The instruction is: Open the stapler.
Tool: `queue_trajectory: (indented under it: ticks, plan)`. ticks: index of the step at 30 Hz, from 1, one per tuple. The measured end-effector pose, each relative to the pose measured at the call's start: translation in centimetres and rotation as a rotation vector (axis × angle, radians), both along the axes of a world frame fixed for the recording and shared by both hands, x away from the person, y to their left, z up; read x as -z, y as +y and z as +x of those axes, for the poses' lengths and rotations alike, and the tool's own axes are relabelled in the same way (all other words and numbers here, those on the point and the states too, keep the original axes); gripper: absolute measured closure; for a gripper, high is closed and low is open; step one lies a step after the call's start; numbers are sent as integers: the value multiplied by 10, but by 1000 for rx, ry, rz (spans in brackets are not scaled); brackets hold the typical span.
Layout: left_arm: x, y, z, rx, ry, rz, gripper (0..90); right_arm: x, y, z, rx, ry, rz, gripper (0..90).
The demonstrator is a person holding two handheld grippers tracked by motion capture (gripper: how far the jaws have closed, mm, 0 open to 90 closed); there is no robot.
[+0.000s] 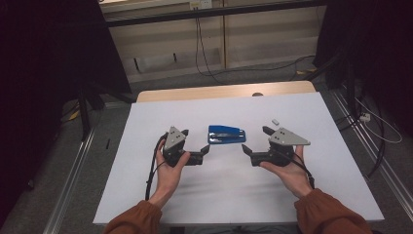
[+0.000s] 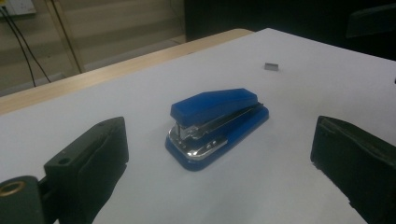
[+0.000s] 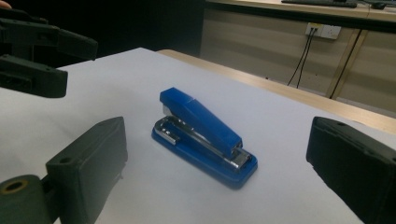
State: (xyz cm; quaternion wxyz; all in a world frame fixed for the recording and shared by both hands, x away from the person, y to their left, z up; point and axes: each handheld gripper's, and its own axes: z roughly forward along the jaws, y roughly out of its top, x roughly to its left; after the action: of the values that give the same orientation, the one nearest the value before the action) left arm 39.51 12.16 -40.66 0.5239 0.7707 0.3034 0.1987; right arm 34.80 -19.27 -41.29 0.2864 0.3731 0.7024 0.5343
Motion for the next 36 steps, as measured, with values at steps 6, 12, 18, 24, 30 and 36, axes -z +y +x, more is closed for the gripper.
queue_trajectory:
  ticks: [6,12,18,24,30,36]
  plan:
    - [-1,-3,10,-13,-11,-6,39,5,4,16,3,23,6,80]
    - [4,1,22,-51,9,-10,40,8,5,26,5,32,9,107]
    - [4,-6,36,-29,6,17,43,8,11,40,-2,37,-4,162]
    - [12,-10,43,-26,5,32,50,12,19,52,-10,31,-2,188]
    - [2,-9,54,-34,-39,25,50,14,30,59,-35,36,-8,262]
    - [3,-9,59,-31,-41,65,50,18,29,61,-49,68,-3,358]
